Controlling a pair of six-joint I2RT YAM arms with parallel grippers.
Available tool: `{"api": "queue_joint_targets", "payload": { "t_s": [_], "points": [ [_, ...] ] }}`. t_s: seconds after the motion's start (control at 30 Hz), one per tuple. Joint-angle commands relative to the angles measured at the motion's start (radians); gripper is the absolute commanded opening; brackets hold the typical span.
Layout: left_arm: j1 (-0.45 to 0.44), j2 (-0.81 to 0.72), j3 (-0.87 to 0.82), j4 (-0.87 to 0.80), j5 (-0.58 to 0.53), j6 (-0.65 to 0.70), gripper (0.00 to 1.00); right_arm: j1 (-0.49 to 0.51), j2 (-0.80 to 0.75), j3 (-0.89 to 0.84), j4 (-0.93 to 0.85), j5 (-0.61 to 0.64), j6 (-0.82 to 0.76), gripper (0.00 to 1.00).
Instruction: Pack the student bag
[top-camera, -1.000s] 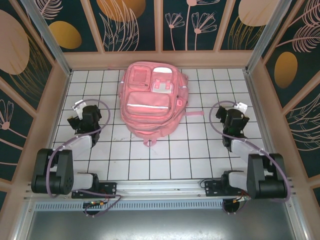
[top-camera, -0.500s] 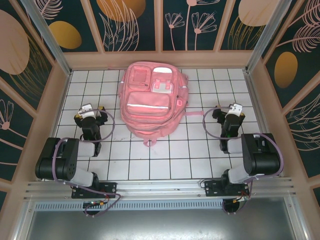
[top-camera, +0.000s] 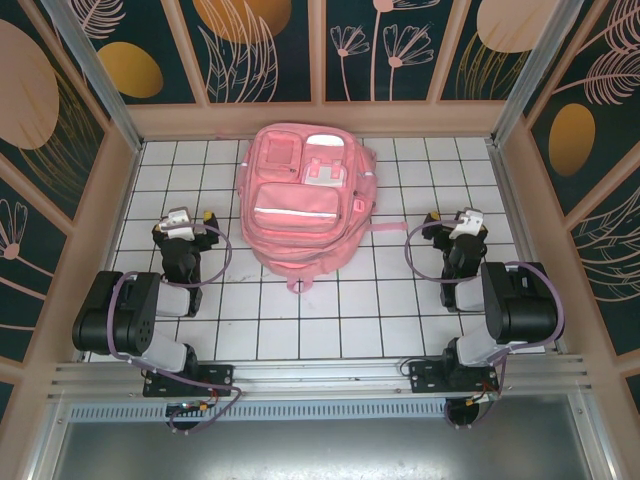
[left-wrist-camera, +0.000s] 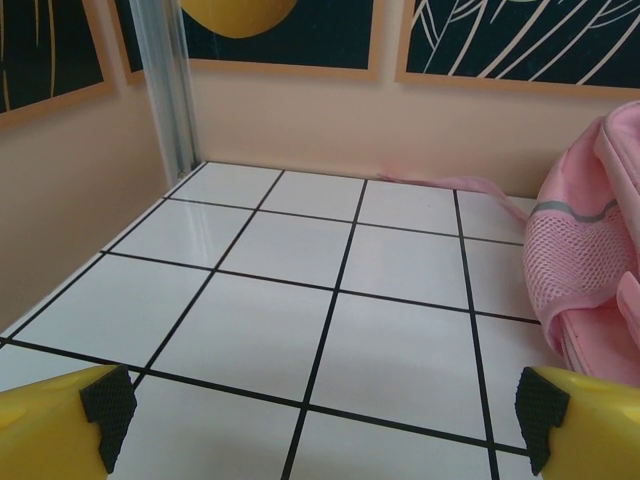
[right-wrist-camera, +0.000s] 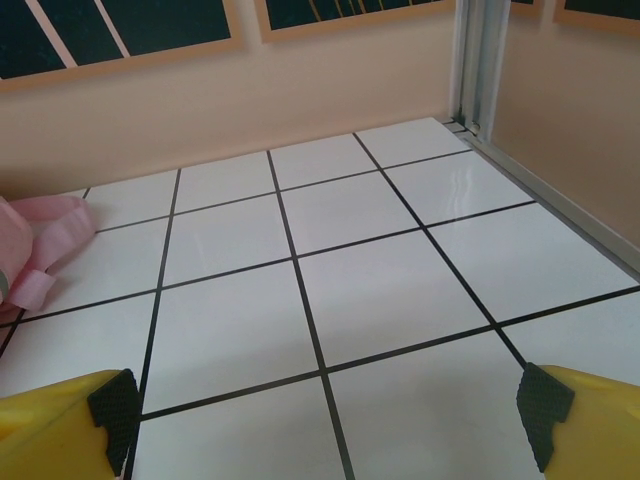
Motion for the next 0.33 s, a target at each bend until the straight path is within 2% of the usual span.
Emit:
{"api": "queue_joint_targets", "payload": {
  "t_s": [0.0,0.3],
  "points": [
    [0.007,0.003,-0.007,0.049,0.018,0.013,0.99,-0.010,0.004,-0.008,0.051,-0.024,-0.013,0.99],
    [0.006,0.003,-0.006,0.047,0.019,0.014,0.99,-0.010,0.003,-0.008,0.052,-0.025,-0.013,0.99]
  ]
}}
